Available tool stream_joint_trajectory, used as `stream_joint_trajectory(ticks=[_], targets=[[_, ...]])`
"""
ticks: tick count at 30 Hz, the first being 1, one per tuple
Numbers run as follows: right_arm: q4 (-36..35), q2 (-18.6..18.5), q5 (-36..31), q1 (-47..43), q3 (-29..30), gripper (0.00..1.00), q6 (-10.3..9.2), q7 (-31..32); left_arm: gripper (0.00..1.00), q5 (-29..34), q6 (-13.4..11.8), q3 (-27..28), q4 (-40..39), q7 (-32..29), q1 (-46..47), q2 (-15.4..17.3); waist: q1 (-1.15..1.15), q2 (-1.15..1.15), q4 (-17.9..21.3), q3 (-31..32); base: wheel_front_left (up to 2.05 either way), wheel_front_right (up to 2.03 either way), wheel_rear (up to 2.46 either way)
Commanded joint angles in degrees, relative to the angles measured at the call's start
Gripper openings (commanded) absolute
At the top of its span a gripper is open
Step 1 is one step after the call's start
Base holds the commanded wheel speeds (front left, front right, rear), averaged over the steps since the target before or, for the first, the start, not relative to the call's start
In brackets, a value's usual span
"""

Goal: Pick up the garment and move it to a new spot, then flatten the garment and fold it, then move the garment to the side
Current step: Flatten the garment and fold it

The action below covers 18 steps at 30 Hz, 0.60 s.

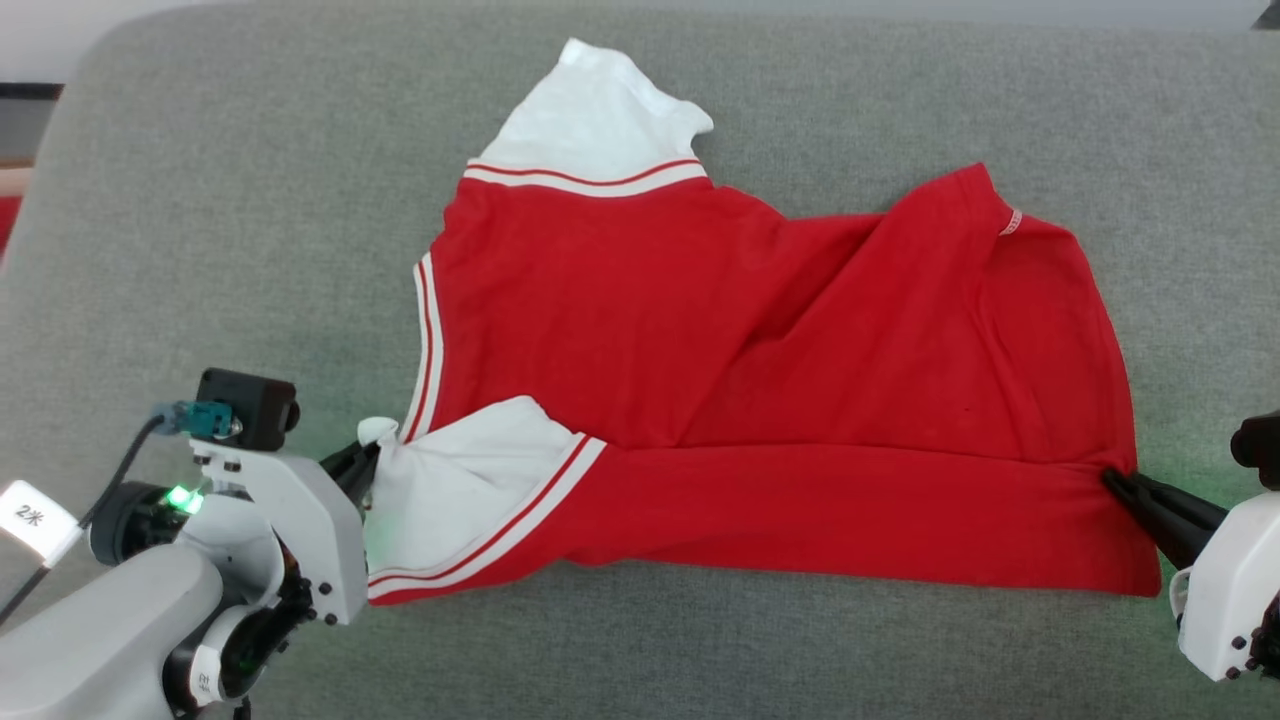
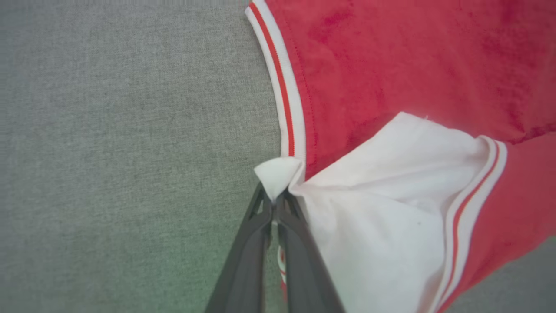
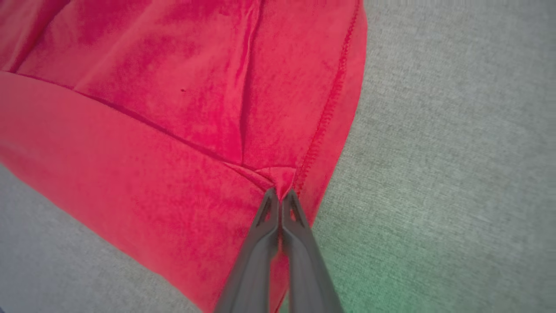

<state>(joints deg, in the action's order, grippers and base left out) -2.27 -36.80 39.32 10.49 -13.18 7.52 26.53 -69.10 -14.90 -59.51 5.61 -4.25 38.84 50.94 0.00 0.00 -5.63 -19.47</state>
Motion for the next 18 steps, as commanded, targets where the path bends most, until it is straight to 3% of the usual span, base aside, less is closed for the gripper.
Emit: stream_joint_trajectory(ticks=[1, 5, 18], targets=[[0.12, -0.23, 0.70, 0.67, -0.10, 1.00, -0.06, 0.16, 0.63, -0.81, 0.50, 0.32, 0.29, 0.45, 0.11, -0.24, 0.00, 0.00, -0.30, 0.98, 0.00, 0.00, 0.00], [0.12, -0.01, 0.75, -0.01, 0.20, 1.00, -0.06, 0.65, 0.98, -1.20, 0.60, 0.62, 0.20, 1.26, -0.88, -0.03, 0.00, 0.00, -0.63, 2.78, 0.00, 0.00, 0.00], [-3.66, 1.62, -2.18, -2.99, 3.31, 1.00, -0.06, -2.96, 1.00, -1.53, -2.30, 3.81, -5.77, 7.82, -3.91, 3.18, 0.00, 0.00, -1.68, 7.53, 0.00, 0.00, 0.00]])
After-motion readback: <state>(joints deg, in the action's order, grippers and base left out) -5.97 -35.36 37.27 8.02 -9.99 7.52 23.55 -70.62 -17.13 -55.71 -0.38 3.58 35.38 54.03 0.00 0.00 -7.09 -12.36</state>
